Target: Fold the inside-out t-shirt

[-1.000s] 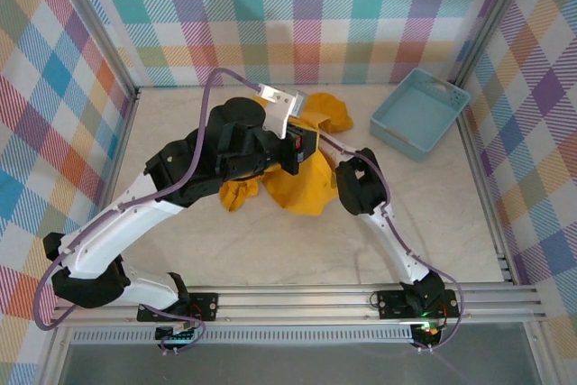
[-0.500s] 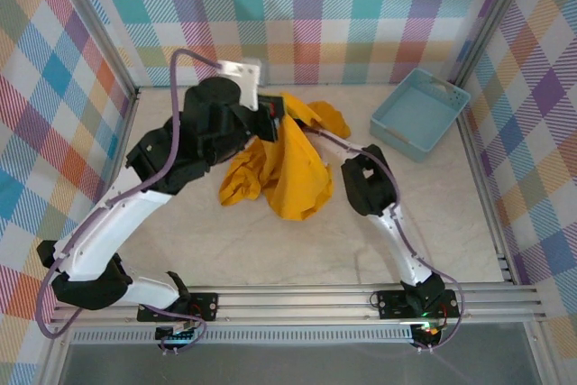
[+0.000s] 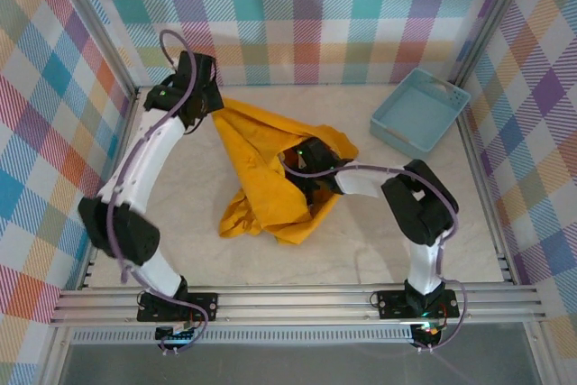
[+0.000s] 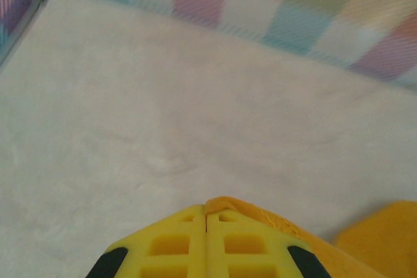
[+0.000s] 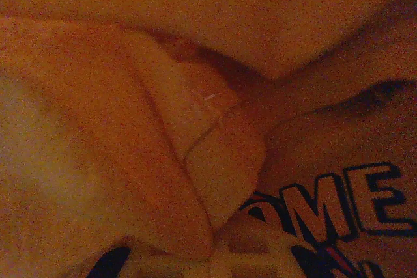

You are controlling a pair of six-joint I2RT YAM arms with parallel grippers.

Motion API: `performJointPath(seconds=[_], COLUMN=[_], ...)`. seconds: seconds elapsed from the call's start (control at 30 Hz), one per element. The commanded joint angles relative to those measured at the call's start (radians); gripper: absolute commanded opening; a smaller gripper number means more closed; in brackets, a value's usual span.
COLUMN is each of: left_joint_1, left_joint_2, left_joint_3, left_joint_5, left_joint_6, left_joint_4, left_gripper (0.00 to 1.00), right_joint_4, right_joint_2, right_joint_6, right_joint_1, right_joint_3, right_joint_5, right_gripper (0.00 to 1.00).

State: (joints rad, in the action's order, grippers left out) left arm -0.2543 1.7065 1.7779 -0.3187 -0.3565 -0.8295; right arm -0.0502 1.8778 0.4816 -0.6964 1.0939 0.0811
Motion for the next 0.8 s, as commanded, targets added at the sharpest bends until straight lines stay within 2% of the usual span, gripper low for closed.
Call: performJointPath(seconds=[0.0, 0.17, 0.37, 0.5, 0.77], left_joint_1=[0.031, 0.032, 0.072, 0.113, 0.178], left_joint_2=[0.141, 0.334, 0.452, 0.493, 0.507], left_joint_3=[-0.007, 0.008, 0.028, 0.018, -0.088], left_joint_5=[0.016, 0.013, -0.056, -0.116, -0.162], left_joint_6=[-0.040, -0.068, -0.109, -0.135, -0.159], left_joint_4=[-0.102, -0.163, -0.211, -0.250, -0.237], left_gripper=[0.00, 0.00, 0.00, 0.00, 0.00], right_joint_4=[-0.251, -0.402, -0.372, -0.353, -0.231], right_joint_2=[-0.109, -0.230, -0.313, -0.420, -0.658], right_joint_6=[-0.025, -0.005, -0.020, -0.043, -0.097], right_joint_1=[-0.018, -0.022, -0.024, -0.024, 0.006], right_joint_3=[-0.068, -0.192, -0.203, -0.257, -0.296], right_joint_5=[0.106, 0.144, 0.259, 0.183, 0.055], right_gripper=[0.00, 0.00, 0.00, 0.00, 0.00])
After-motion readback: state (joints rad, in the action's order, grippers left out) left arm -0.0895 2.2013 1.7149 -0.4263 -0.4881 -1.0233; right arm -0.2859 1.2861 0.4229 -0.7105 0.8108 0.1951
